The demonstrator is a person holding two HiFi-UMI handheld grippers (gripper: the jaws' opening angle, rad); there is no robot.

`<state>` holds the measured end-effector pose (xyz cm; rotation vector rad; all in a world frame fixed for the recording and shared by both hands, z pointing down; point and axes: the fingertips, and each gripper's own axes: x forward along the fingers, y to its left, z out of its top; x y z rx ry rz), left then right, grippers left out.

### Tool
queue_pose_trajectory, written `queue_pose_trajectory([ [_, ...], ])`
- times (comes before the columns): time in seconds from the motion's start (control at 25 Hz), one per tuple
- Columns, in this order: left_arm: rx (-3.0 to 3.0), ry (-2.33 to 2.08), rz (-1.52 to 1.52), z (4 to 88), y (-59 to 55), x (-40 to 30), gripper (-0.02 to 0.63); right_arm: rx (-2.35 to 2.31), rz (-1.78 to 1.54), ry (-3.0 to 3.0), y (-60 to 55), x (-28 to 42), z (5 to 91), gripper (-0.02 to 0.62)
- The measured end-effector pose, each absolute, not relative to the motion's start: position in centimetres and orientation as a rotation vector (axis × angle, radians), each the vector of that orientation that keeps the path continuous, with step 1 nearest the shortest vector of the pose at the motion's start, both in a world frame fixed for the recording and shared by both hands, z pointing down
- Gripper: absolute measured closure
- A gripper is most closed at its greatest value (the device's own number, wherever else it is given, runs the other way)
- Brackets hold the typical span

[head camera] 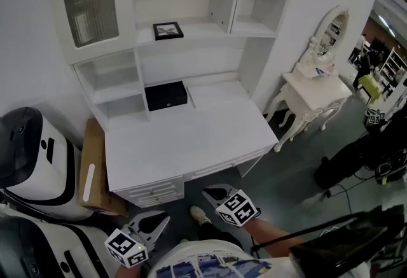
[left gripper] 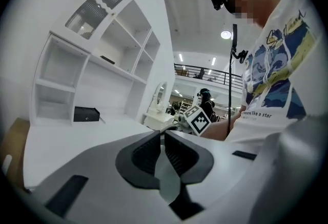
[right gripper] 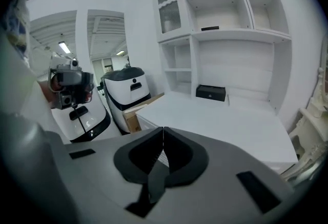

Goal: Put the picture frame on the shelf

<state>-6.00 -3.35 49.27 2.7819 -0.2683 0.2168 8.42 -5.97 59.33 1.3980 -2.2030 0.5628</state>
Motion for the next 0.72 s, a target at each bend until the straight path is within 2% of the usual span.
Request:
queue_pose_trajectory([
  [0.72, 2.799, -0.252, 0.308, 50.8, -1.6, -4.8, 0.571, 1.354, 0.486, -2.300, -0.6, 5.5, 58.7, 0.571],
])
